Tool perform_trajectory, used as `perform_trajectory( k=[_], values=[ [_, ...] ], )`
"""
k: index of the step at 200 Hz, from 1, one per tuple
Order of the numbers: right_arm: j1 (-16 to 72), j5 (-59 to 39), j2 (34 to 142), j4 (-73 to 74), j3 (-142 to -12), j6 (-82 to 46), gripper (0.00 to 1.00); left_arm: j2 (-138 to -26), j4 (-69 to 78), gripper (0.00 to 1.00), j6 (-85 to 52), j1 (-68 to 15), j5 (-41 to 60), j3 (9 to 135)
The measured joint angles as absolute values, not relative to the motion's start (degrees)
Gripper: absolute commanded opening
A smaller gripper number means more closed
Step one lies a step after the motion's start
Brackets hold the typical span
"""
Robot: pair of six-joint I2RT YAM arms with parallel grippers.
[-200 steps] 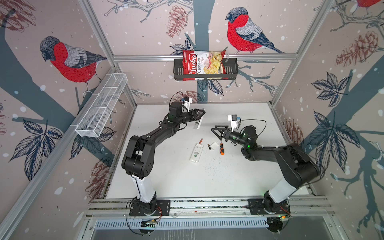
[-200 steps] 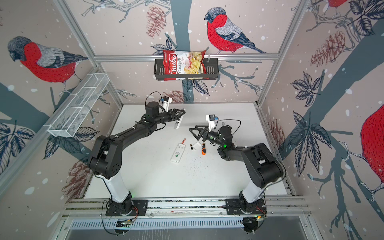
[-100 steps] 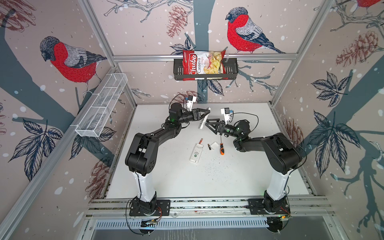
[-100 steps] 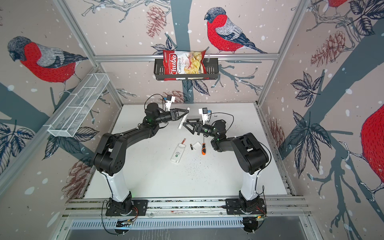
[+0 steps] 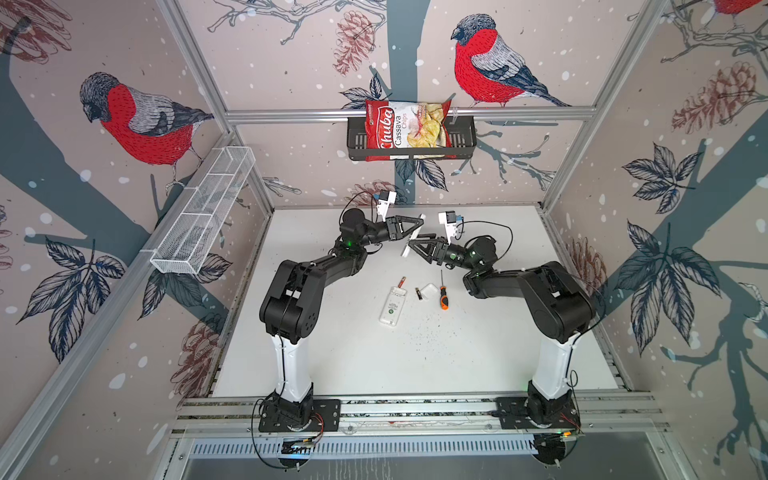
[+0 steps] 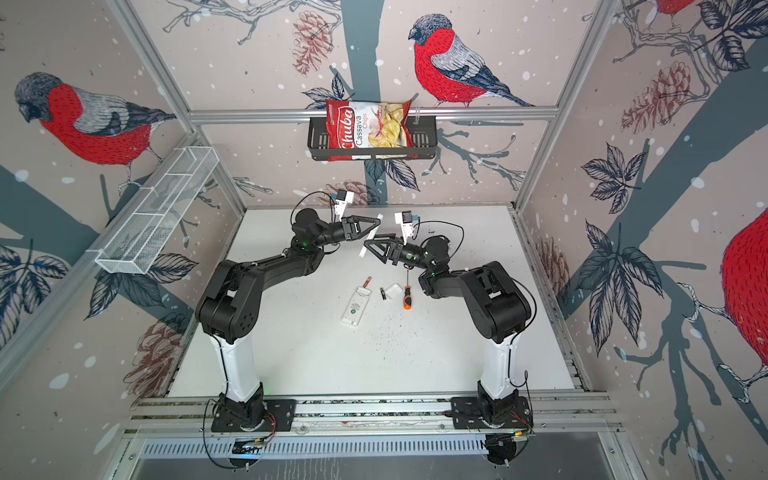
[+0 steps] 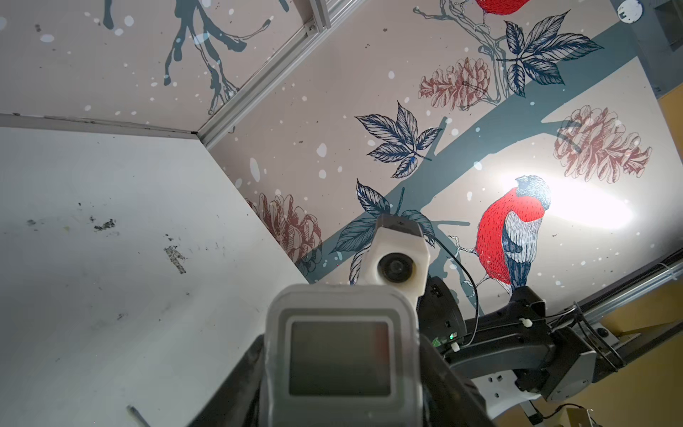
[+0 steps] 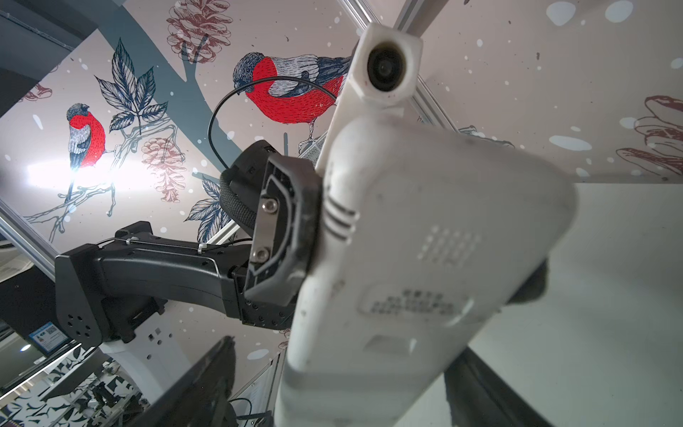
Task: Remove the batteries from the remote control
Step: 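Carry the remote toward the right gripper while the right gripper rises to meet it, then grasp the remote with the right gripper while the left gripper releases and draws back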
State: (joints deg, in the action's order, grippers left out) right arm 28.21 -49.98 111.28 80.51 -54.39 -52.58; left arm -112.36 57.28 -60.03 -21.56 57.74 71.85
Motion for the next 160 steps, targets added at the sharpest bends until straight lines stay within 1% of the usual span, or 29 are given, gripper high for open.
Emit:
perform_trajectory(
  k=[20, 70, 98, 147, 160],
  values=[
    [28.10, -49.98, 111.28, 80.53, -54.46, -52.58, 0.86, -112.44, 58.00, 0.42, -60.29, -22.00, 58.26, 72.47],
    [27.31, -49.95, 111.07, 80.53, -54.39, -52.86, 0.75, -113.30, 58.19, 0.41, -61.08, -23.07, 58.33, 73.84],
    [26.70, -49.98, 110.89, 80.99, -54.17, -54.00, 0.68, -113.69, 58.78, 0.41, -61.08, -23.31, 58.24, 73.95],
    [26.57, -50.92, 110.89, 82.19, -54.08, -57.14, 0.50, -113.93, 60.84, 0.41, -60.40, -23.31, 58.78, 73.97],
    [26.57, -50.96, 110.93, 82.65, -54.08, -57.36, 0.48, -114.15, 61.69, 0.43, -60.38, -23.31, 59.09, 74.19]
  ],
)
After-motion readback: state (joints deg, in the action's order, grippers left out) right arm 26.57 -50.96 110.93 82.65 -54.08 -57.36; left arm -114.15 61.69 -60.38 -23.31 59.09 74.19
